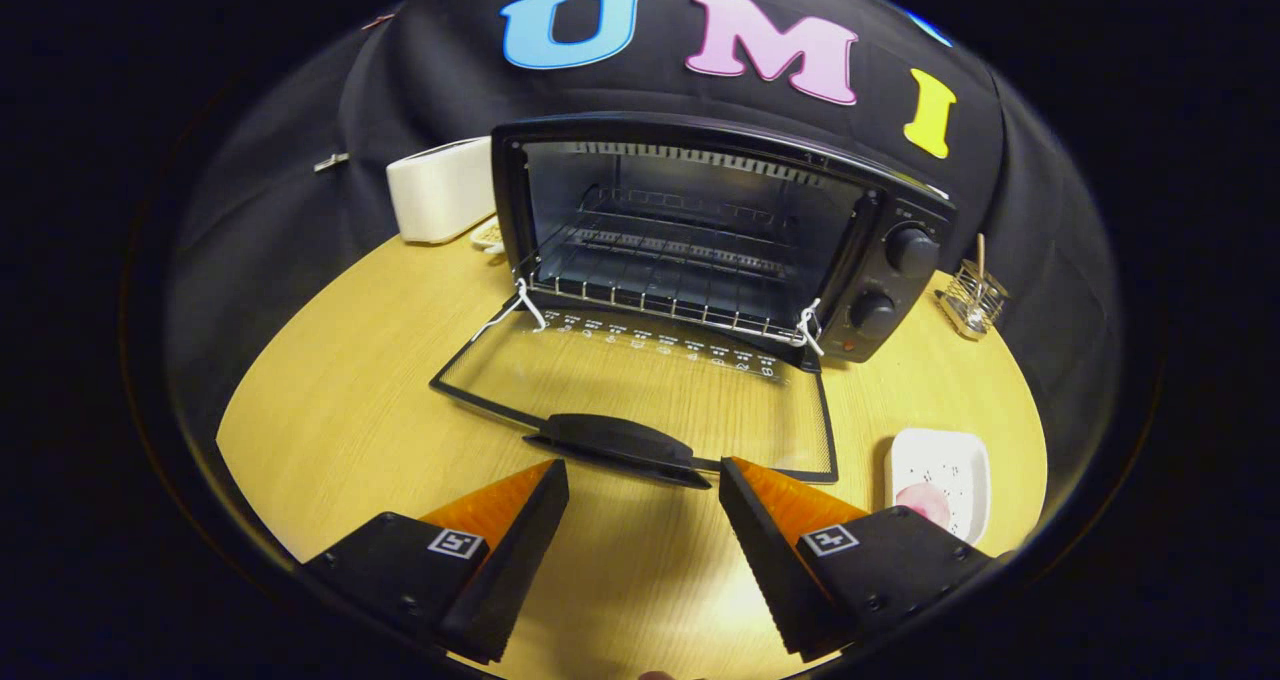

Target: Open the toaster oven, put the food inside, and close the toaster oven door.

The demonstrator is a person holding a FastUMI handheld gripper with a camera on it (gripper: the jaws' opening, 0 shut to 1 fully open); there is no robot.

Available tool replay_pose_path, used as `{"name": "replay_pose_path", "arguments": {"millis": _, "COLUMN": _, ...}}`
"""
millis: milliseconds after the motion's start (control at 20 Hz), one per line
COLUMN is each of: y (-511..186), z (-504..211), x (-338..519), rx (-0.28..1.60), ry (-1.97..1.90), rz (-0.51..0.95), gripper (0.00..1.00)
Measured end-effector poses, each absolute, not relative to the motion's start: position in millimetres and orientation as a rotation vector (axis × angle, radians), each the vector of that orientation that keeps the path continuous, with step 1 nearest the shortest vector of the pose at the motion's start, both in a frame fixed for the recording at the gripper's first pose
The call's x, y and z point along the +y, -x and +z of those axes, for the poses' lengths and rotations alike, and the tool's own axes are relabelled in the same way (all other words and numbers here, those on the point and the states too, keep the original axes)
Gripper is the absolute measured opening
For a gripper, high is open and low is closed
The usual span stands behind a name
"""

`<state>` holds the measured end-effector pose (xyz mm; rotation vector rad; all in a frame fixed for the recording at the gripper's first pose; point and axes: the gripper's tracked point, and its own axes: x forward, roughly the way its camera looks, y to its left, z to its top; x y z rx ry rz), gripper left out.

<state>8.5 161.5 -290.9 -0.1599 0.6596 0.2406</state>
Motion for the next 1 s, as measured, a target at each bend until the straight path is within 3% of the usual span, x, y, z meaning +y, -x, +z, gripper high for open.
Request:
{"name": "replay_pose_path", "arguments": {"millis": 800, "y": -6.7, "z": -186.8, "x": -26.5, "rx": 0.592, "ry": 0.073, "rz": 0.112, "gripper": 0.99}}
{"name": "replay_pose_path", "arguments": {"millis": 1000, "y": 0.2, "z": -203.6, "x": -65.0, "rx": 0.692, "ry": 0.036, "rz": 0.119, "gripper": 0.99}}
